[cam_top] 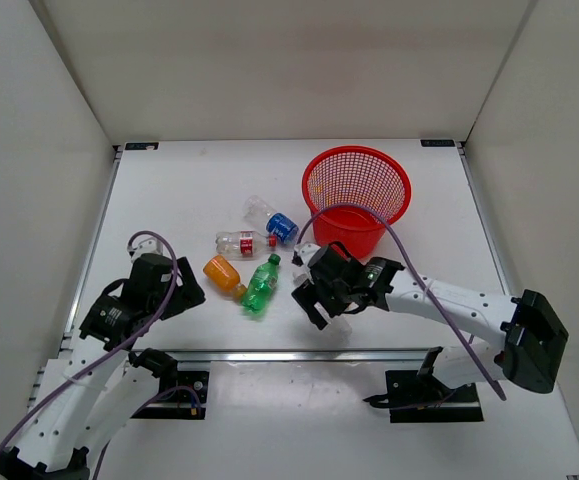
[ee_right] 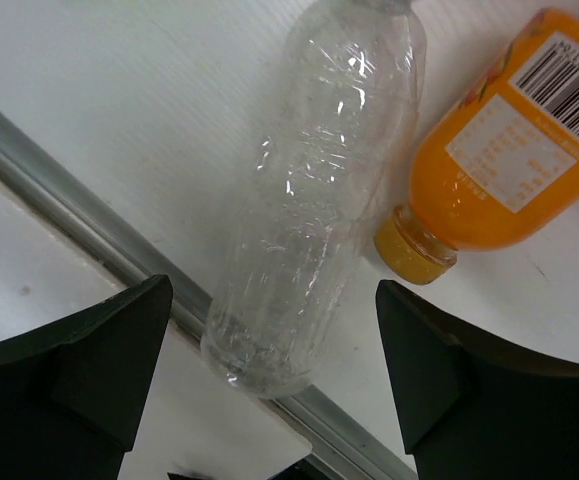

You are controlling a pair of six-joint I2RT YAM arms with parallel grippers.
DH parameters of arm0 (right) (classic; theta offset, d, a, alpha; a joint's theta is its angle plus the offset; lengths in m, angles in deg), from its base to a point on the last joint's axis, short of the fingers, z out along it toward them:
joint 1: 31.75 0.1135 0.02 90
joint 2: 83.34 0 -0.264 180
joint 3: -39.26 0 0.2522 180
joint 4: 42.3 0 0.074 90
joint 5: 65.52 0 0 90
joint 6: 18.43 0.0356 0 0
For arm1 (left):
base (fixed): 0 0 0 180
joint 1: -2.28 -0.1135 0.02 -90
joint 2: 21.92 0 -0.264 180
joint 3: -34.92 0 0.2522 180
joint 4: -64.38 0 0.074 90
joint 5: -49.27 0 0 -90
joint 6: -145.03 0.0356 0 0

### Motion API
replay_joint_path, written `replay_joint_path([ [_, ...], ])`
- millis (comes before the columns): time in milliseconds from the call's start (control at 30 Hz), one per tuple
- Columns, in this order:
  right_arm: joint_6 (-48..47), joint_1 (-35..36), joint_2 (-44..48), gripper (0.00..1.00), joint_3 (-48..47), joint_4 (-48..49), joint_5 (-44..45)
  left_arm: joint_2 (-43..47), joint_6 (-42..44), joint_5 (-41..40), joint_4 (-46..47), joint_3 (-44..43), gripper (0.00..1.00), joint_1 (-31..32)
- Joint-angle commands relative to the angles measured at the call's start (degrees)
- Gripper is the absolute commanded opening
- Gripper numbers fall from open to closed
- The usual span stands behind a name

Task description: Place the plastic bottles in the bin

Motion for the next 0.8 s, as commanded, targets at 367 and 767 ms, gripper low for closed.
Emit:
replay_joint_path([
  [367, 3.45, 2.82, -3.48, 0.68, 10.19, 13.45, 5.86, -1.82, 0.81, 2.22, 2.80, -0.53, 0.99, 0.16],
  [767, 1.70, 2.91, 2.04, 0.14, -1.05, 9.68, 3.69, -5.60, 5.99, 5.47, 6.75, -2.64, 0.99, 1.39],
])
